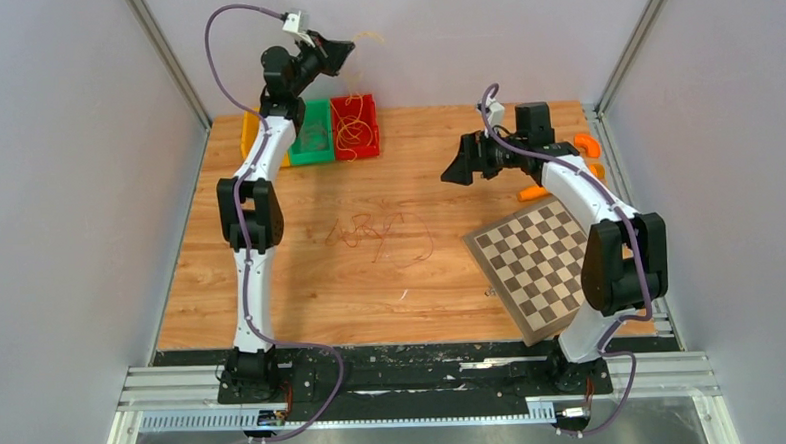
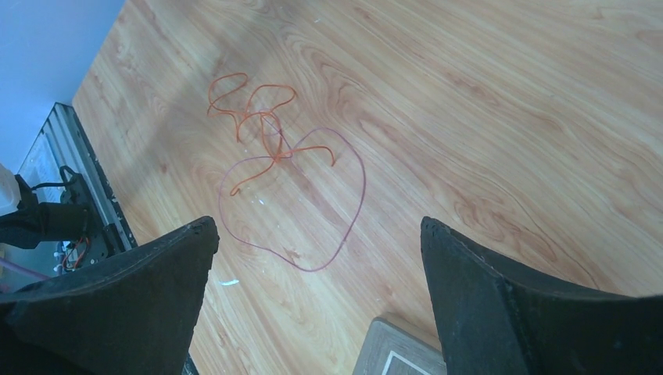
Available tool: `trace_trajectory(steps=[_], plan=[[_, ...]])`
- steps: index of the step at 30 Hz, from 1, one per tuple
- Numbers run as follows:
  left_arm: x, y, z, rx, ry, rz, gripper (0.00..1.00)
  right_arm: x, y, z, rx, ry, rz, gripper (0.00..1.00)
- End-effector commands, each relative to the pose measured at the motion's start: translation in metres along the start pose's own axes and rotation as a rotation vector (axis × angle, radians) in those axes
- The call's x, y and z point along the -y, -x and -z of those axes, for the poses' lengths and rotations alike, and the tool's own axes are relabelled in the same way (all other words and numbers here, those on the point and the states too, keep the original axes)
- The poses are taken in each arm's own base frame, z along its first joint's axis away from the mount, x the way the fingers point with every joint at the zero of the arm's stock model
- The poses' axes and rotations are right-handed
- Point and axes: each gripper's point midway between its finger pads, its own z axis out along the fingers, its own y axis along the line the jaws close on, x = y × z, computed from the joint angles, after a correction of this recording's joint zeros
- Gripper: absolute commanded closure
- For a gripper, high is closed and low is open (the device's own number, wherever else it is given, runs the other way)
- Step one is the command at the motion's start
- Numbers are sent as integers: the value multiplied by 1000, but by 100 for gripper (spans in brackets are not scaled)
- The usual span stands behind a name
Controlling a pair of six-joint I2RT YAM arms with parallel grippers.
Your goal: Untangle the cables
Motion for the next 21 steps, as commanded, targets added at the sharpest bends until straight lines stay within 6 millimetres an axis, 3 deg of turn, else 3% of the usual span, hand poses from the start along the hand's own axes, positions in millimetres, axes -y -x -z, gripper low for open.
trace_trajectory(steps=[1, 6, 10, 16, 21], plan=[[10, 67, -5, 151, -6, -160, 100, -6, 22, 17, 42, -24, 73, 0], [25, 99, -1, 216, -20, -190, 100, 0, 22, 14, 33, -19, 59, 0], [30, 110, -1, 248, -23, -213, 100, 4, 26, 8, 29, -7, 50, 0], [14, 95, -4, 239, 5, -238, 100, 9, 27, 1, 16, 3, 29, 0], [-18, 50, -3, 168, 49, -238, 100, 10, 25, 0, 8, 1, 21, 0]])
